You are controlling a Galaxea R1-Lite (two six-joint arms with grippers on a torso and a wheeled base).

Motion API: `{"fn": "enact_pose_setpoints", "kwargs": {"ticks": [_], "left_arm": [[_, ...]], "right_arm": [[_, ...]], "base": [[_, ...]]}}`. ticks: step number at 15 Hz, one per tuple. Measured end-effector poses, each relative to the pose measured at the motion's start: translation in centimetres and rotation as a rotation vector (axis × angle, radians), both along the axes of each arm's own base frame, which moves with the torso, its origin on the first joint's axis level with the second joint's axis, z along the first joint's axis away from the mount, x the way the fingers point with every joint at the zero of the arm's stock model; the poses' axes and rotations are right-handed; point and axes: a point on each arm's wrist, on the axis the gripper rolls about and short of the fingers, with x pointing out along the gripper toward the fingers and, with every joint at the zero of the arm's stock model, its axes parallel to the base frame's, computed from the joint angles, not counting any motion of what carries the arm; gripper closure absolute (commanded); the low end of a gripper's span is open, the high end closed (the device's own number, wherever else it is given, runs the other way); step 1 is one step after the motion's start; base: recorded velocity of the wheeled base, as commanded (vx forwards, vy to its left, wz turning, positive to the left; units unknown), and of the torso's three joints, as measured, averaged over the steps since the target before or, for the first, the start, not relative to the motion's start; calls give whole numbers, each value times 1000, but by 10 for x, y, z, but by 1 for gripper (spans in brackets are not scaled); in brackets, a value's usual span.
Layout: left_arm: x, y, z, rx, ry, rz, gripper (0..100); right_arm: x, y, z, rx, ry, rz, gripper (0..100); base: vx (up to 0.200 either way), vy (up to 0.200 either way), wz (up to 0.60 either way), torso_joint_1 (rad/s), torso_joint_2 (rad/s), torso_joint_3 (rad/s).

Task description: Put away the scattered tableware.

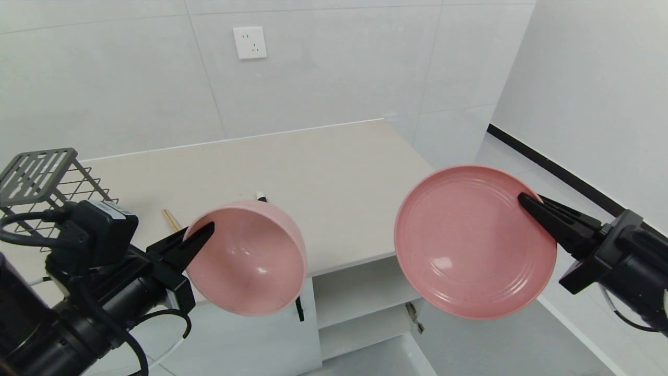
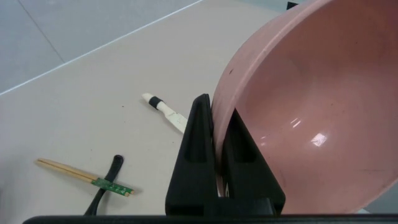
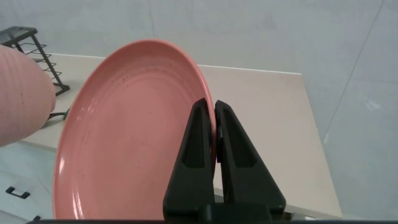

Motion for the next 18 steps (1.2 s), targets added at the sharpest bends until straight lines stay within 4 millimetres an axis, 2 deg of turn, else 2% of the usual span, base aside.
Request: {"fn": "enact_pose_setpoints", "kwargs": {"ticks": [7, 18], "left_arm": [[-4, -4, -5, 10, 20, -33, 100], [-3, -7, -11, 27, 43, -43, 100]], "right_arm": [[-2, -1, 1, 3, -7, -2, 100], [-2, -1, 0, -1, -1, -1, 100]], "base": [[0, 0, 0, -99, 205, 103], [0, 0, 0, -187, 372, 179]]}}
